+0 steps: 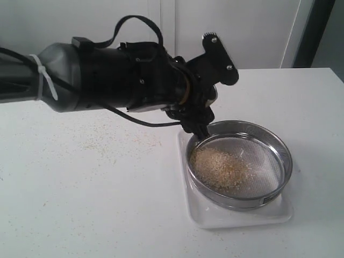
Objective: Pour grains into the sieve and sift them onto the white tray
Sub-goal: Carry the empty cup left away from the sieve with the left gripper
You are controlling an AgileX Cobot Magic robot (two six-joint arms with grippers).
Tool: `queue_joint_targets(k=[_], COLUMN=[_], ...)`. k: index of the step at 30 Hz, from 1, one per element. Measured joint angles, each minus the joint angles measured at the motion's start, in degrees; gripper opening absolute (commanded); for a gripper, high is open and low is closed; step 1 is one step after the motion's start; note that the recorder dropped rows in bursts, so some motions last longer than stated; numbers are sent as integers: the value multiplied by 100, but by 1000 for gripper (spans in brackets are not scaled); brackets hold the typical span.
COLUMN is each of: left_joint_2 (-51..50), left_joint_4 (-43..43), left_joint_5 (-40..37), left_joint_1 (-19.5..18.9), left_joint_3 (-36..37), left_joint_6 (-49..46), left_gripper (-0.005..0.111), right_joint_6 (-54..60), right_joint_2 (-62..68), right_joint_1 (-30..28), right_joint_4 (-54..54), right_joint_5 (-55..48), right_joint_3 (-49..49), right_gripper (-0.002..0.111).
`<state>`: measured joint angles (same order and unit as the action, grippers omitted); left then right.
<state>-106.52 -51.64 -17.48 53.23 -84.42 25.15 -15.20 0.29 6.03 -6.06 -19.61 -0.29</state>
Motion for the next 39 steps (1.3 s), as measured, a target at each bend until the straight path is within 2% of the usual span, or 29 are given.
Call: queue_joint_targets(k=[8,12,17,23,26,31,35,39], left_joint_2=[23,98,315,548,625,767,1021,1202], left_joint_4=[895,1451,2391,4071,4603,5398,6045,6326], left_joint_5=[-15,-337,-879,-1197,-1275,-1127,-732,-430], left_joint_1=[-377,-515,-772,-1262,-1464,-1669,-1820,-2044], left_joint_3=[0,0,0,0,0,116,502,908], left_joint_6=[-167,-497,-1362,-2791,-3306,-4110,-4691,-4880], left_gripper=[0,0,0,0,0,0,0,0], right_joint_6=[0,0,0,0,0,0,0,0], right_joint_2=[0,0,0,0,0,0,0,0], right_joint_1=[0,0,0,0,0,0,0,0], right_joint_4=[0,0,0,0,0,0,0,0], right_joint_5=[0,0,0,0,0,0,0,0], right_joint_3=[0,0,0,0,0,0,0,0], right_gripper=[0,0,0,0,0,0,0,0])
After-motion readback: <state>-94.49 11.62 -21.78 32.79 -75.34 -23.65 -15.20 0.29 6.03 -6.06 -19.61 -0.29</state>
